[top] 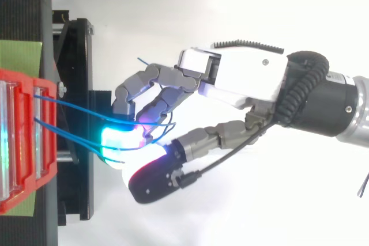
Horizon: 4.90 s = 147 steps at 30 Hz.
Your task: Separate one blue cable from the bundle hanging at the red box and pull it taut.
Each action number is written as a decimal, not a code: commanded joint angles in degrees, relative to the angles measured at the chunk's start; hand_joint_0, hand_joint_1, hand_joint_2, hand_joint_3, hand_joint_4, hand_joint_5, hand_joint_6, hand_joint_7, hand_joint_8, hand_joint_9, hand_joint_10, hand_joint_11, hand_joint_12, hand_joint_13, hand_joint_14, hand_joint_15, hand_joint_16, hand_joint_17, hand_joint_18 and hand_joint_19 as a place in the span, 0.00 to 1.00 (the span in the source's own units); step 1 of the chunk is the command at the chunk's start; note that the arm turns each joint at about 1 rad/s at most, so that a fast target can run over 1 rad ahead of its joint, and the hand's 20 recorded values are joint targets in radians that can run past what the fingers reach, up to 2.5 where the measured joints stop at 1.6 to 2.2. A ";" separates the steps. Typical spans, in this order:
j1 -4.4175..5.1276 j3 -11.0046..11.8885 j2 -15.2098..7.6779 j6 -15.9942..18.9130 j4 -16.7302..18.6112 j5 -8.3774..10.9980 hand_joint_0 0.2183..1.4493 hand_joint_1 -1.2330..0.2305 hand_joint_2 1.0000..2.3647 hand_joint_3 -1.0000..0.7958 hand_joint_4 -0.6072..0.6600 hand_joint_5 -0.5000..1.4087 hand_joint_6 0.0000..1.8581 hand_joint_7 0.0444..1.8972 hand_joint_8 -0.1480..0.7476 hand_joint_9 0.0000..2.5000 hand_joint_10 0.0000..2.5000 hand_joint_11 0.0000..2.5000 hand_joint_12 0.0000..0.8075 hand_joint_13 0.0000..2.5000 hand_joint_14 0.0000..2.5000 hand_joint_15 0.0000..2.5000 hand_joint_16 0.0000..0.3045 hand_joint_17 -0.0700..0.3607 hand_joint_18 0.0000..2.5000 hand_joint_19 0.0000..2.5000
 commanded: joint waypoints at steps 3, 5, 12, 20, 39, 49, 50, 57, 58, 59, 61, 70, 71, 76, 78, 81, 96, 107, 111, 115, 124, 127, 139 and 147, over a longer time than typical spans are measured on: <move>0.11 0.00 0.00 -0.39 0.20 0.08 0.32 0.50 0.00 0.28 0.52 0.16 0.48 0.50 0.49 0.43 0.01 0.33 0.41 0.35 0.01 0.19 0.15 0.40 0.29 0.23; 0.02 0.00 0.00 -0.39 0.20 0.08 0.34 0.45 0.00 0.29 0.52 0.16 0.48 0.50 0.50 0.43 0.01 0.34 0.41 0.35 0.01 0.19 0.15 0.40 0.29 0.22; 0.02 -0.35 0.00 -0.48 0.20 0.08 0.40 0.31 0.01 0.40 0.44 0.16 0.50 0.56 0.49 0.42 0.01 0.34 0.40 0.35 0.01 0.19 0.15 0.40 0.30 0.22; 0.02 -0.44 0.00 -0.48 0.46 0.08 0.46 0.23 0.00 0.28 0.43 0.16 0.51 0.55 0.43 0.42 0.01 0.35 0.37 0.35 0.01 0.19 0.14 0.38 0.29 0.20; 0.11 -0.44 0.00 -0.48 0.46 0.08 0.31 0.56 0.00 0.28 0.52 0.16 0.48 0.51 0.48 0.44 0.01 0.34 0.41 0.35 0.01 0.20 0.15 0.40 0.28 0.24; 0.11 -0.44 0.00 -0.57 0.46 0.08 0.32 0.34 0.02 0.51 0.51 0.18 0.50 0.59 0.50 0.43 0.01 0.35 0.42 0.34 0.01 0.20 0.16 0.41 0.28 0.23; 0.11 -0.44 0.00 -0.48 0.46 0.08 0.32 0.33 0.02 0.51 0.49 0.17 0.51 0.59 0.50 0.43 0.01 0.35 0.41 0.34 0.01 0.20 0.15 0.41 0.28 0.23; 0.20 -0.44 0.00 -0.65 0.38 0.08 0.40 0.29 0.00 0.31 0.46 0.16 0.51 0.52 0.45 0.41 0.01 0.35 0.39 0.33 0.01 0.20 0.15 0.40 0.26 0.21; 0.11 -0.44 -0.09 -0.74 0.46 0.08 0.40 0.28 0.00 0.28 0.47 0.16 0.50 0.50 0.44 0.41 0.01 0.35 0.38 0.32 0.01 0.19 0.15 0.40 0.26 0.20; 0.20 -0.44 0.00 -0.65 0.46 0.08 0.38 0.27 0.00 0.28 0.48 0.16 0.50 0.50 0.44 0.41 0.01 0.35 0.39 0.32 0.01 0.20 0.15 0.40 0.25 0.20; 0.11 -0.53 0.00 -0.65 0.46 0.08 0.37 0.26 0.00 0.28 0.50 0.16 0.50 0.52 0.43 0.40 0.01 0.35 0.38 0.32 0.01 0.20 0.15 0.40 0.25 0.20; 0.02 -0.44 0.00 -0.83 0.46 0.08 0.22 0.52 0.00 0.28 0.56 0.17 0.49 0.50 0.50 0.42 0.01 0.33 0.44 0.33 0.01 0.20 0.18 0.44 0.27 0.22; 0.02 -0.53 0.00 -0.92 0.46 0.08 0.24 0.55 0.00 0.28 0.56 0.17 0.48 0.51 0.49 0.42 0.01 0.34 0.44 0.33 0.01 0.20 0.17 0.43 0.26 0.23; 0.02 -0.44 0.00 -1.18 0.46 0.08 0.31 0.51 0.00 0.31 0.53 0.17 0.48 0.53 0.48 0.42 0.01 0.34 0.42 0.32 0.01 0.20 0.16 0.41 0.26 0.23; 0.02 -0.53 0.00 -1.18 0.46 0.08 0.31 0.48 0.01 0.35 0.54 0.17 0.48 0.54 0.48 0.42 0.01 0.34 0.42 0.32 0.01 0.20 0.16 0.41 0.26 0.23; 0.02 -0.53 0.00 -1.27 0.46 0.08 0.31 0.42 0.01 0.39 0.55 0.16 0.48 0.54 0.48 0.40 0.01 0.35 0.42 0.32 0.01 0.20 0.16 0.41 0.26 0.23; -0.68 -2.02 -0.09 -3.38 3.10 0.08 0.40 0.27 0.00 0.28 0.52 0.15 0.50 0.50 0.43 0.36 0.01 0.34 0.39 0.29 0.01 0.19 0.15 0.41 0.24 0.19; -1.30 -2.11 -0.09 -5.31 2.84 -0.18 0.28 0.35 0.00 0.28 0.52 0.14 0.49 0.48 0.43 0.43 0.01 0.49 0.40 0.32 0.01 0.21 0.16 0.41 0.24 0.21; -1.47 -2.11 -0.09 -5.31 2.13 -0.18 0.26 0.35 0.00 0.28 0.53 0.14 0.49 0.47 0.44 0.37 0.01 0.54 0.41 0.31 0.01 0.22 0.16 0.42 0.24 0.21; -1.74 -2.11 -0.09 -5.31 1.08 -0.18 0.26 0.36 0.00 0.28 0.54 0.14 0.49 0.46 0.46 0.33 0.00 0.57 0.42 0.31 0.01 0.24 0.17 0.43 0.24 0.22; -2.00 -2.11 0.00 -6.72 1.08 -0.36 0.24 0.42 0.00 0.28 0.56 0.13 0.49 0.46 0.49 0.27 0.00 0.60 0.44 0.32 0.01 0.27 0.17 0.43 0.25 0.21; -2.09 -2.11 -0.09 -6.72 1.08 -0.36 0.23 0.41 0.00 0.28 0.57 0.13 0.50 0.45 0.52 0.20 0.14 0.56 0.45 0.31 0.01 0.30 0.17 0.44 0.25 0.21; -2.44 -2.11 0.00 -8.04 0.03 -0.36 0.24 0.41 0.00 0.28 0.57 0.13 0.50 0.44 0.53 0.11 0.35 0.49 0.45 0.31 0.01 0.34 0.17 0.43 0.23 0.20; -2.44 -2.11 0.09 -7.95 -1.03 -0.45 0.24 0.43 0.00 0.28 0.58 0.13 0.50 0.44 0.53 0.11 0.42 0.47 0.46 0.33 0.01 0.36 0.17 0.43 0.23 0.20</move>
